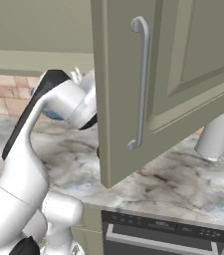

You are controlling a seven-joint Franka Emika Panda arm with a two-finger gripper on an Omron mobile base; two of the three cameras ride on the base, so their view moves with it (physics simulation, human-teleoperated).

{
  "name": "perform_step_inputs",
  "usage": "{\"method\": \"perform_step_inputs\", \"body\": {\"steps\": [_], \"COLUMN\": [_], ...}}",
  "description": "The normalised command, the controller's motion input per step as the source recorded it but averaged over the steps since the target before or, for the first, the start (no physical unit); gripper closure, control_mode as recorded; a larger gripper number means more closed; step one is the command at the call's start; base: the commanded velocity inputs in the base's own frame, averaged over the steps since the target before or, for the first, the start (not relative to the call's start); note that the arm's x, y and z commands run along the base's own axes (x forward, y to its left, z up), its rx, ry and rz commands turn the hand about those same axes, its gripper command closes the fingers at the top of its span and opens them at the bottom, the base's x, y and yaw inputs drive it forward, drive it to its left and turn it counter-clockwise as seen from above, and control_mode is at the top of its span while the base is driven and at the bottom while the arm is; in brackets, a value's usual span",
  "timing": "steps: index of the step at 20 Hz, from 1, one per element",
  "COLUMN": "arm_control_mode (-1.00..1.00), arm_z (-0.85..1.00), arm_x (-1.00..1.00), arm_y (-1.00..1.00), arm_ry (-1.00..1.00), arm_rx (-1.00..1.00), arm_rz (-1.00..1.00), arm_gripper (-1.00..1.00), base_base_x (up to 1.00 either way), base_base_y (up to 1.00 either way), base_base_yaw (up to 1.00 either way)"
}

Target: Open the cabinet. Pick the bowls from the counter and place them in the cabinet. Then close the cabinet.

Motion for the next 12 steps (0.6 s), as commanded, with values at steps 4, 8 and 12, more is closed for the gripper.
{"method": "perform_step_inputs", "body": {"steps": [4,8,12], "arm_control_mode": [-1.00,-1.00,-1.00], "arm_z": [-0.14,0.18,0.59], "arm_x": [-1.00,-1.00,-0.27], "arm_y": [-0.21,-0.11,0.00], "arm_ry": [-0.20,-0.07,-0.05], "arm_rx": [0.06,0.10,0.02], "arm_rz": [0.00,0.00,0.00], "arm_gripper": [1.00,1.00,1.00], "base_base_x": [0.00,0.00,0.00], "base_base_y": [0.00,0.00,0.00], "base_base_yaw": [0.00,0.00,0.00]}}
